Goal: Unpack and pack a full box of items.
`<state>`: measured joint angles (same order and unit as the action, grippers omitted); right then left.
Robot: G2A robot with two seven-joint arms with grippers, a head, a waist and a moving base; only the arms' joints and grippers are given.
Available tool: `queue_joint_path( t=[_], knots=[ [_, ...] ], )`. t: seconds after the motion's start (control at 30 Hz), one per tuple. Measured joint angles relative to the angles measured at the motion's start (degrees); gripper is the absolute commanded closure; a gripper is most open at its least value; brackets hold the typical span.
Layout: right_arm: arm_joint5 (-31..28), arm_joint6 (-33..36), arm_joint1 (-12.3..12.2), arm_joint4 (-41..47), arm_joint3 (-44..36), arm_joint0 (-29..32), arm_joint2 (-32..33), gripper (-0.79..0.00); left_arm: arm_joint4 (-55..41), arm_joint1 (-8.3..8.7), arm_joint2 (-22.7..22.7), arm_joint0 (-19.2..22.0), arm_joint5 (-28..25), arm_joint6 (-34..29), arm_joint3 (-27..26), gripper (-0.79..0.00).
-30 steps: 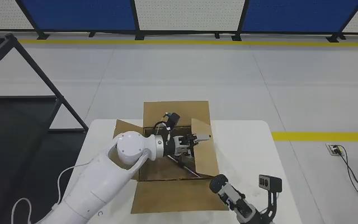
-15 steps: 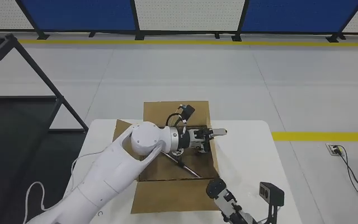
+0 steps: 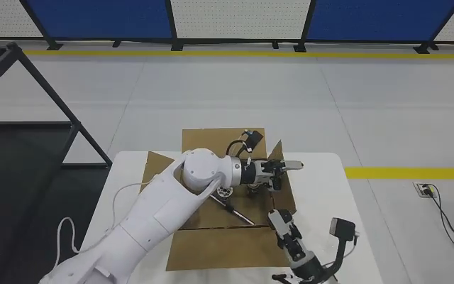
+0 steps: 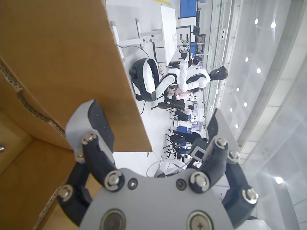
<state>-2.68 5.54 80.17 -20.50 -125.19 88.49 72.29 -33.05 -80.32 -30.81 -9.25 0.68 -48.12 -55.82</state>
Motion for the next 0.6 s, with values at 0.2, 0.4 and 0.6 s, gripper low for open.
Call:
queue_joint_path(
  t=[0.2,0.4,0.6],
  knots=[
    [7.2,-4.5,0.5,-2.3,0.9,-2.8,-0.9,-0.785,0.0,-1.10,-0.7,0.3,-1.5,-1.5,2.4,-0.785],
    [9.8,-6.9,0.7,-0.8,2.3,-3.6,0.5,-0.785,0.2,-1.36,-2.5,0.1,-2.3,-3.1,3.8,-0.785],
    [9.2,-7.6,0.7,1.4,3.5,-3.1,2.7,-0.785,0.7,-0.92,-5.1,-0.5,-2.9,-4.4,4.1,-0.785]
  ],
)
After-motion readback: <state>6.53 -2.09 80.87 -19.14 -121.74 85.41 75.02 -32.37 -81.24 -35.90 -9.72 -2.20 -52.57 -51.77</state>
